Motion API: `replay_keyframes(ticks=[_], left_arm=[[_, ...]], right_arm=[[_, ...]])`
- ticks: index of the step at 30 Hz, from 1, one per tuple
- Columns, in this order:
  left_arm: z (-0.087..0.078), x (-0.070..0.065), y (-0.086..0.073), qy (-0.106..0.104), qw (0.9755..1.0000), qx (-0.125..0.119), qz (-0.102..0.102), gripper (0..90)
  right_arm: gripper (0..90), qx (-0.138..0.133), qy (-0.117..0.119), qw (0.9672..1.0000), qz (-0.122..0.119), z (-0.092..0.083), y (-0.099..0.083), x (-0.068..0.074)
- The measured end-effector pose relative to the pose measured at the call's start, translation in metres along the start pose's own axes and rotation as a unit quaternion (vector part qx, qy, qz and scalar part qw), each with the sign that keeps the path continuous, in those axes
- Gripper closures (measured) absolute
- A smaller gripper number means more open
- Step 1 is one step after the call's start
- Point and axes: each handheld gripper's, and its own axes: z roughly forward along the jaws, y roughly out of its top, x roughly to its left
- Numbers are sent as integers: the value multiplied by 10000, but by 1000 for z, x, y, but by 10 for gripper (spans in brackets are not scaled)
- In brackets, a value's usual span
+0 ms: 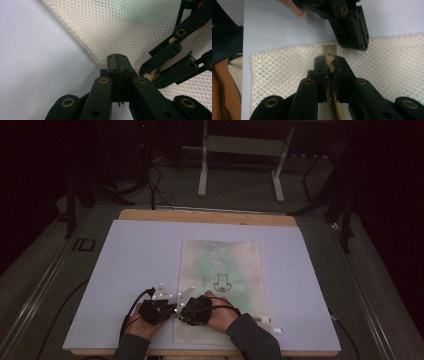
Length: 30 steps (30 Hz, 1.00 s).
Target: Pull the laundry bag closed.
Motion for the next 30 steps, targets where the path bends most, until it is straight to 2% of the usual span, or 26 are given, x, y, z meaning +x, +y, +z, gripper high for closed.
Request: replay_keyframes(ticks=[6, 10, 30], left_arm=[[0, -1, 1, 58, 10000, 37, 56, 895], [0, -1, 1, 40, 10000, 20, 55, 896], [0, -2, 0, 75, 9999, 18, 108, 895]], right_arm=[[824, 53, -88, 9999, -90, -1, 0, 2], [825, 174, -196, 9993, -263, -2, 1, 5], [824, 417, -237, 9980, -408, -10, -7, 6]])
